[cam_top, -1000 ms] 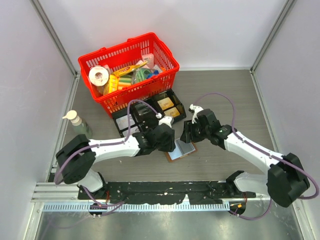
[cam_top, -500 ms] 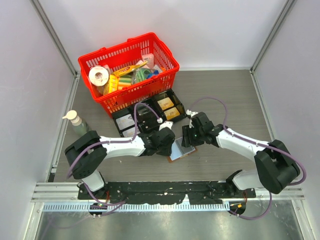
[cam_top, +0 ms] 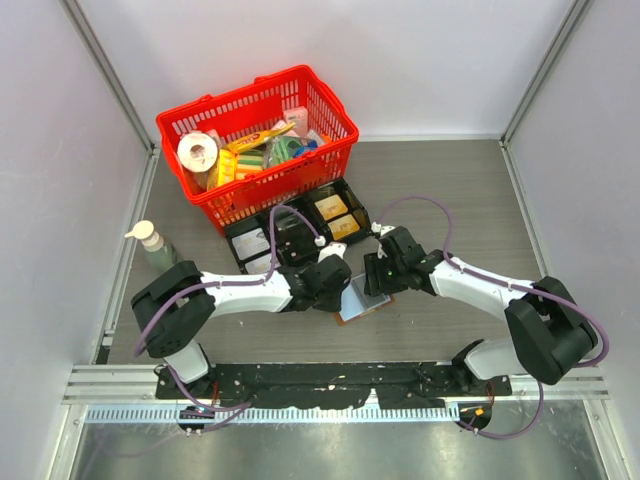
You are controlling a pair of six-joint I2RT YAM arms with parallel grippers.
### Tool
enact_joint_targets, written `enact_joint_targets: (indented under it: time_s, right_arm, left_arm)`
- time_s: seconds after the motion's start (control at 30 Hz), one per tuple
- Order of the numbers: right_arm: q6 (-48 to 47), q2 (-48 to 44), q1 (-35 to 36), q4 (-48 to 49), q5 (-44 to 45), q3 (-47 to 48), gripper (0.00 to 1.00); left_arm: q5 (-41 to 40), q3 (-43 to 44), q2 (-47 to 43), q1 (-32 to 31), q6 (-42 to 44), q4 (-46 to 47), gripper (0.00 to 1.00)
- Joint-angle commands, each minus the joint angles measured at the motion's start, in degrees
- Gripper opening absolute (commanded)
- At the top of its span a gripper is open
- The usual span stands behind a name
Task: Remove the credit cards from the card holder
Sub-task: Remove the credit card from the card holder.
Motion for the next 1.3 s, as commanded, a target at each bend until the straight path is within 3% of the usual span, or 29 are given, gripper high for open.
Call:
enact_joint_targets:
  time_s: [0.0,0.8,1.03,1.27]
  right_arm:
    - [-0.3,1.2,0.5,1.7,-0.9,-0.6,0.54]
    - [1.5,-5.0,0.5,3.6,-16.7,1.0,0.39]
    - [3.2,-7.8,0.8,5.0,-22.6,0.9,0.39]
    - [6.0,-4.1,4.1,10.0,-24.6,-1.2,0.39]
  left_arm:
    - [0.0,0.8,1.9,-0.3,0.0,-2.5,0.27]
    - [1.0,0.4,2.0,-0.5,-0.8,-0.8,0.23]
    - [0.1,-3.3,-1.8,-0.4,-4.1,4.5,0.24]
    - [-4.1,-9.5,-9.6,-0.3,-9.4,8.6,0.29]
